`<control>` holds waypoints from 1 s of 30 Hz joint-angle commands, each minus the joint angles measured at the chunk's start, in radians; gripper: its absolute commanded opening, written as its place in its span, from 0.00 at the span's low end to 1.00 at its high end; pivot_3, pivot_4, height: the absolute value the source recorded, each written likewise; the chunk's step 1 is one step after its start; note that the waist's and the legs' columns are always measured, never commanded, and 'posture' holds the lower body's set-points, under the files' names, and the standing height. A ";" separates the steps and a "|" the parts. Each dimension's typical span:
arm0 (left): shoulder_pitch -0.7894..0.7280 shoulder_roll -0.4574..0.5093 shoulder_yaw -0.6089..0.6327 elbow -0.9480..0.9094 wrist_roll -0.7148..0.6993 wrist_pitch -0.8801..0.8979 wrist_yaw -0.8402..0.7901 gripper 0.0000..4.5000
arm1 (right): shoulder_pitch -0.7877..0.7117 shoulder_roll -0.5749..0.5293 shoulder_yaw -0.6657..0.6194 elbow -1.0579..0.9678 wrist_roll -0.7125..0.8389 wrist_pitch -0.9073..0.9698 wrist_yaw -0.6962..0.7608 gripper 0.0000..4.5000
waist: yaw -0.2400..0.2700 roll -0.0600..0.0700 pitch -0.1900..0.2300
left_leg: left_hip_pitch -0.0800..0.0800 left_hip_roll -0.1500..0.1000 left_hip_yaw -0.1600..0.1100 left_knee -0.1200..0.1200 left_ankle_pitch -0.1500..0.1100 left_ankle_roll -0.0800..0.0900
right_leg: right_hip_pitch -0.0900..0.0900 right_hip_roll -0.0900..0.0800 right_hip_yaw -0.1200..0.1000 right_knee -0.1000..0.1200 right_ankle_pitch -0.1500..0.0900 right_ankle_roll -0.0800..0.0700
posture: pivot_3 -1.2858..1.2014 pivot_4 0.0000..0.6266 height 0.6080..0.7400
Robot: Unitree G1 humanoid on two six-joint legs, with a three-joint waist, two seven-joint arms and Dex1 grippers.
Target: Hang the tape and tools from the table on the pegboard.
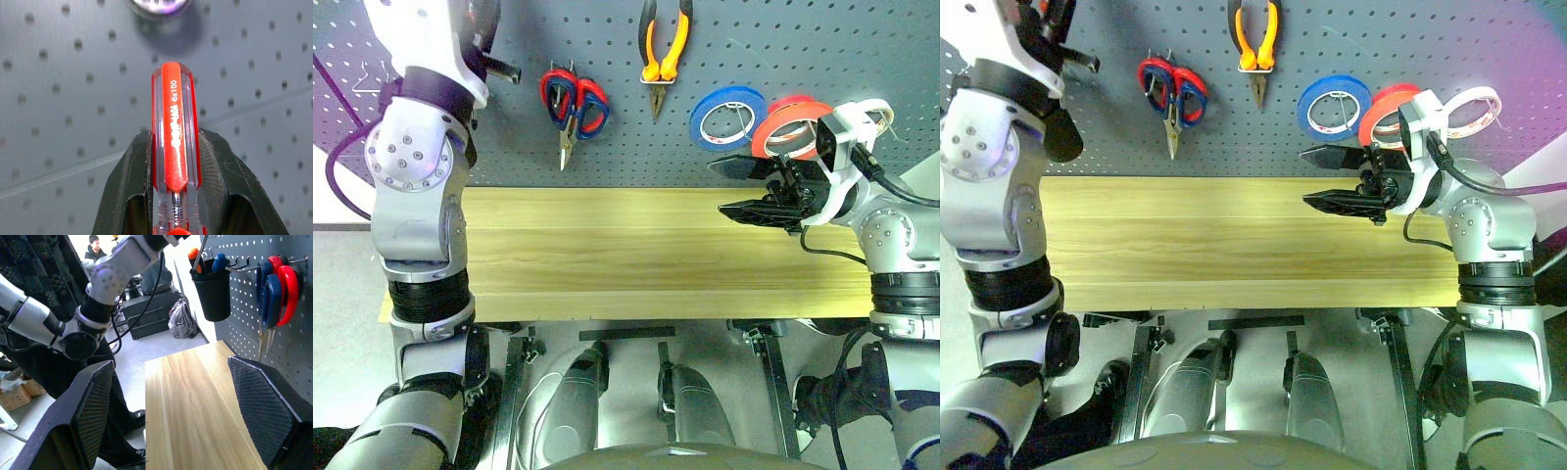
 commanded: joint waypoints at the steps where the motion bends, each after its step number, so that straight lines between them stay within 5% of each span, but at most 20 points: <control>1: -0.026 0.056 -0.001 0.012 0.025 -0.087 -0.040 0.20 | 0.004 -0.003 -0.025 -0.034 0.010 -0.005 -0.003 0.87 | -0.003 0.000 0.000 | 0.000 0.000 0.000 0.000 0.000 0.000 | 0.000 0.000 0.000 0.000 0.000 0.000 | 0.52 0.36 1.00; 22: -0.103 0.146 0.034 0.172 0.015 -0.209 -0.080 0.20 | 0.000 0.005 -0.015 -0.041 0.009 0.004 -0.019 0.87 | -0.002 0.000 -0.004 | 0.000 0.000 0.000 0.002 0.000 0.000 | 0.000 0.000 0.000 0.002 0.000 0.000 | 0.52 0.36 1.00; 30: -0.083 0.242 0.056 0.322 0.023 -0.383 -0.149 0.20 | 0.000 -0.002 -0.014 -0.044 0.008 0.013 -0.018 0.87 | -0.002 0.000 -0.004 | 0.000 0.000 0.000 0.002 0.000 0.000 | -0.001 0.000 0.000 0.002 0.000 0.000 | 0.53 0.37 1.00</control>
